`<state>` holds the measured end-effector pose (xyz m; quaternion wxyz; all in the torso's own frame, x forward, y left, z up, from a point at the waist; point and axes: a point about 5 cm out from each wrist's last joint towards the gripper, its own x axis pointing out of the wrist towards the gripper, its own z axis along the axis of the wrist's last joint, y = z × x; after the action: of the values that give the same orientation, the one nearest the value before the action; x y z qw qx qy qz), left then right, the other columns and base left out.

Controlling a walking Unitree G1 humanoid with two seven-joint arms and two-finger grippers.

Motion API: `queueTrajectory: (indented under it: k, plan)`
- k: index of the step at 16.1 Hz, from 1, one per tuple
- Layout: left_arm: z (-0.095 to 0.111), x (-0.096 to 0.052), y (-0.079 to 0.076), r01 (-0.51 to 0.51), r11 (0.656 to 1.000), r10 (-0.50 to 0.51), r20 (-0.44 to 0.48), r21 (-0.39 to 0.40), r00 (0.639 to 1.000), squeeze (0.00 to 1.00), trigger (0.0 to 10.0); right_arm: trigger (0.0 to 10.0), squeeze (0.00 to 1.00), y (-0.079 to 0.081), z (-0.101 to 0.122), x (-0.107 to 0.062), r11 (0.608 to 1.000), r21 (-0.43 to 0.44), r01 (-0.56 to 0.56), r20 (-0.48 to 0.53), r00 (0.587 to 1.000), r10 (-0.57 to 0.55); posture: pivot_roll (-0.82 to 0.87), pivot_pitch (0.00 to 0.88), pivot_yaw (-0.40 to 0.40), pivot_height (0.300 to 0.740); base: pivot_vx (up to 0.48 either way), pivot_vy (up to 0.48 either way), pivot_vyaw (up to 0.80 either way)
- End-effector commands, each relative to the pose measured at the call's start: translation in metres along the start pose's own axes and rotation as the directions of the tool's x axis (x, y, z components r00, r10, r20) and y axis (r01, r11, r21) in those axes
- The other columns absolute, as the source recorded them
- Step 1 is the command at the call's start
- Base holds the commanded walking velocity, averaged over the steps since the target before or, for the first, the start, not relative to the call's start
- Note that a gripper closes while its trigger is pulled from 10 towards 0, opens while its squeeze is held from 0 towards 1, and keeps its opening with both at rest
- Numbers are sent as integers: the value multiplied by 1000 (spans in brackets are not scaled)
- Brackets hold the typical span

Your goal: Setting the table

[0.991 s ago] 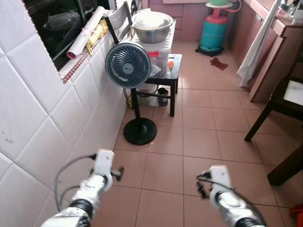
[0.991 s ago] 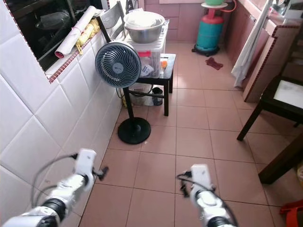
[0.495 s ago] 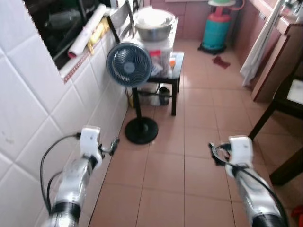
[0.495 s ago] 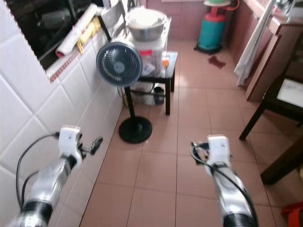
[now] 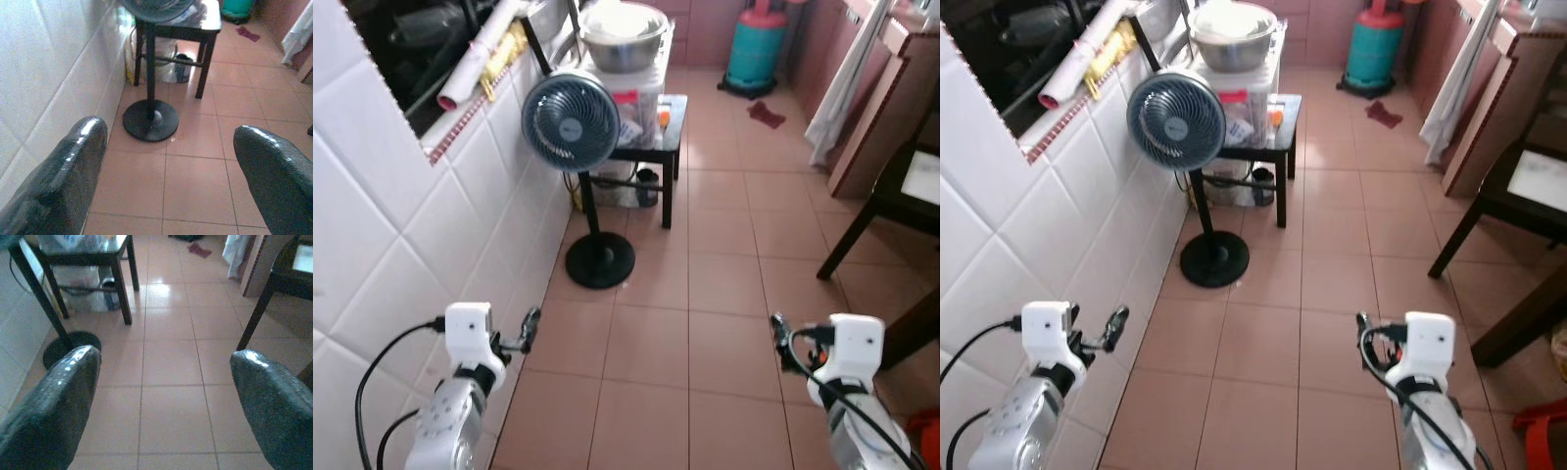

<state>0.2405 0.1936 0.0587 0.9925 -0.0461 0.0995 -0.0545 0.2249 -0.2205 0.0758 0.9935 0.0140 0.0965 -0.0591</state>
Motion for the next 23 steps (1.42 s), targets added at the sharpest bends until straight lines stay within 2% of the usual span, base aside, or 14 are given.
queueTrajectory:
  k: [1,3,6,8,14,18,23]
  plan:
    - [8,-1,-1,13,999,-13,5,29,1000,0,10000,10000,0,10,10,-2,1000,11,-8,14,1000,8,-121,90,74,740,0,0,0]
    - [13,3,-7,23,999,-23,10,48,1000,0,10000,10000,0,19,16,-4,999,18,-37,3,999,37,-120,83,77,740,0,0,-675]
    - [20,8,-15,50,998,-50,20,31,999,0,10000,10000,0,20,17,-3,999,22,-40,-14,999,40,-120,76,76,740,0,0,-767]
    - [22,12,-14,36,999,-37,13,28,999,0,10000,10000,0,21,19,-2,999,21,-34,-27,999,35,-120,70,71,740,0,0,-763]
    - [34,23,-19,23,998,-20,49,-57,999,0,10000,10000,0,22,26,2,999,-3,-39,-20,999,39,-123,63,66,740,0,0,-763]
    - [34,28,-21,13,999,-11,41,-49,999,0,10000,10000,0,24,27,2,999,-4,-36,-22,999,36,-134,62,68,740,0,0,-763]
    - [37,33,-22,2,997,1,41,-79,999,0,10000,10000,0,24,28,4,1000,6,-29,-24,999,29,-135,68,61,740,0,0,-763]
